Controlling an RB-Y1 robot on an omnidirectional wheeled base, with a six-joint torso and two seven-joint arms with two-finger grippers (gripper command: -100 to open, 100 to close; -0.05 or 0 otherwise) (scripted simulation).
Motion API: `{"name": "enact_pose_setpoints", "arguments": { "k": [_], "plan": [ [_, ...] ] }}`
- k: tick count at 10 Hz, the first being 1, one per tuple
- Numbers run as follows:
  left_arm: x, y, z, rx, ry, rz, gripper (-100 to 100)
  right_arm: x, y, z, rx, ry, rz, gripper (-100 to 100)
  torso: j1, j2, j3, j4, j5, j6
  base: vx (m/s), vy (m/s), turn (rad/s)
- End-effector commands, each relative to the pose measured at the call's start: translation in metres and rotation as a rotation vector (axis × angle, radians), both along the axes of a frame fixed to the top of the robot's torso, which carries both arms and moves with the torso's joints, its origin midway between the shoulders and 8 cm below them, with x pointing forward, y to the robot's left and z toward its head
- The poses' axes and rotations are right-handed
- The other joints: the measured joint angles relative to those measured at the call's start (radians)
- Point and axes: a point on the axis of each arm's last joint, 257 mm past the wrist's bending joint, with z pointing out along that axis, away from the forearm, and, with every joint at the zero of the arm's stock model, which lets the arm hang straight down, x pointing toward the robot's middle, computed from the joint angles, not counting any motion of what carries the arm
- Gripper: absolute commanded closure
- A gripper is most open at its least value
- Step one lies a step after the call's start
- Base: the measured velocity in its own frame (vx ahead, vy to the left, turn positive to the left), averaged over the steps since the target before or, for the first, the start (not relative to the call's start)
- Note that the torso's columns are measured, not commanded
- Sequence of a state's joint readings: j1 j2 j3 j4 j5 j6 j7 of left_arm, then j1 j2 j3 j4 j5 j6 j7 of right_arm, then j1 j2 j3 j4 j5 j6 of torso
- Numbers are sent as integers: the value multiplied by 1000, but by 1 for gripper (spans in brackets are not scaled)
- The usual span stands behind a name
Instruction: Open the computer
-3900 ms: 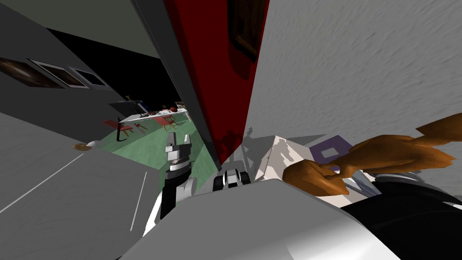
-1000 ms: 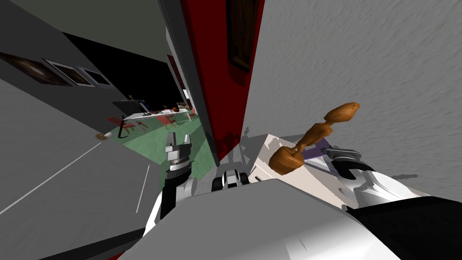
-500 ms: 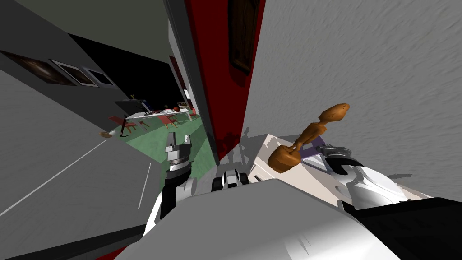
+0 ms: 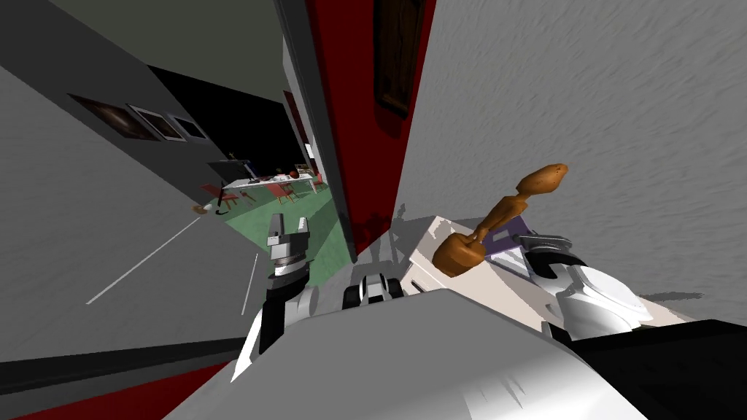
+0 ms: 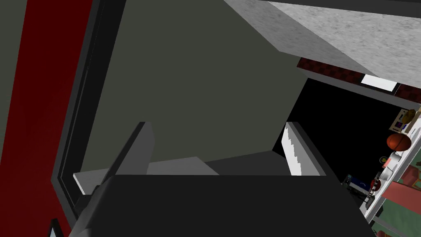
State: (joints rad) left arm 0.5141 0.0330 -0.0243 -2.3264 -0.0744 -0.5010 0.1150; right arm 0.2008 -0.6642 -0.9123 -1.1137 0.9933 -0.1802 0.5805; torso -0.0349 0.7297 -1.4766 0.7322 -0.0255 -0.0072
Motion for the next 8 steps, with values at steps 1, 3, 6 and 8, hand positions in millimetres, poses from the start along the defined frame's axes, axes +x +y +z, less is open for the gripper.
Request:
{"name": "enact_pose_setpoints", "arguments": {
  "k": [1, 3, 6, 8],
  "plan": [
    [0, 0, 0, 0, 0, 0, 0, -6, -5, -6, -1, -4, -68, 100, 0, 2, 0, 1, 3, 1, -254, -95, 199],
    [0, 0, 0, 0, 0, 0, 0, -11, -11, -4, -11, -13, -126, 100, 6, 0, -1, 0, 5, 5, -244, -86, 246],
    [0, 0, 0, 0, 0, 0, 0, -19, -19, -3, -17, -25, -233, 100, 6, -1, -2, -1, 3, 10, -243, -69, 286],
    [0, 0, 0, 0, 0, 0, 0, -26, -22, -5, -13, -26, -295, 100, 11, 3, 1, 1, 7, 12, -217, -59, 253]
  ]
}}
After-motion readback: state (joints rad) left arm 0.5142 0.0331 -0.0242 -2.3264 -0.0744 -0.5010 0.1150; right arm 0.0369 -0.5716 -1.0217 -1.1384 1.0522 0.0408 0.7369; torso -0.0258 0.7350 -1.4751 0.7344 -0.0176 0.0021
